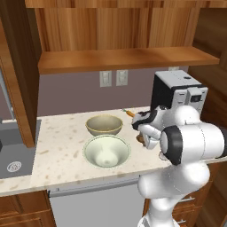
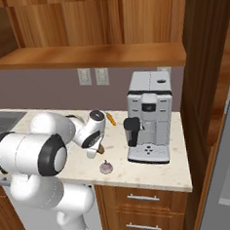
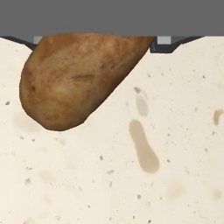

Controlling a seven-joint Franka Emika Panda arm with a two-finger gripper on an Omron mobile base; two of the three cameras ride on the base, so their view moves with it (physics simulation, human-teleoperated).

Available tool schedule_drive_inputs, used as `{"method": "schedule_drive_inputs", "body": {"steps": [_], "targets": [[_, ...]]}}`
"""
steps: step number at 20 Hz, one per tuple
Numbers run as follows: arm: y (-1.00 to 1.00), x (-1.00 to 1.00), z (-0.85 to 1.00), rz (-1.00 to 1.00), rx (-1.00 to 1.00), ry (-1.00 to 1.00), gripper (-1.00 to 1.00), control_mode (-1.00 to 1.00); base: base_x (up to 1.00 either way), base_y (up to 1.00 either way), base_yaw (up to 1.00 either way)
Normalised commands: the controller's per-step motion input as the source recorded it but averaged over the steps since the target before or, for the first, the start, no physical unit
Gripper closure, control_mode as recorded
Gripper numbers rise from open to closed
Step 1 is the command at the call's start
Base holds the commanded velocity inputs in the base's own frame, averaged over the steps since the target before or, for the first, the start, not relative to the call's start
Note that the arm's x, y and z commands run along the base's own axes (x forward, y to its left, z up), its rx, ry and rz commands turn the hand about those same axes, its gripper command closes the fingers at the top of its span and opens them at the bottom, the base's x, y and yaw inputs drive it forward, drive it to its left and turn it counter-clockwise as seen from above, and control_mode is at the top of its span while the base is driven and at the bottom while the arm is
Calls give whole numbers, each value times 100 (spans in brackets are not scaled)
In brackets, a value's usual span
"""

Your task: Pick both bowls and place them on the counter. Then place the potato in one bowl and place the garlic in the other bowl.

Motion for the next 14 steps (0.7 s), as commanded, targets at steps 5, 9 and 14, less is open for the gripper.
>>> {"method": "schedule_drive_inputs", "body": {"steps": [5,9,14], "targets": [[0,-15,60,1,1,0,100,-100,0,0,0],[2,-16,61,3,0,1,100,-100,0,0,0],[19,-17,47,18,2,-5,100,-100,0,0,0]]}}
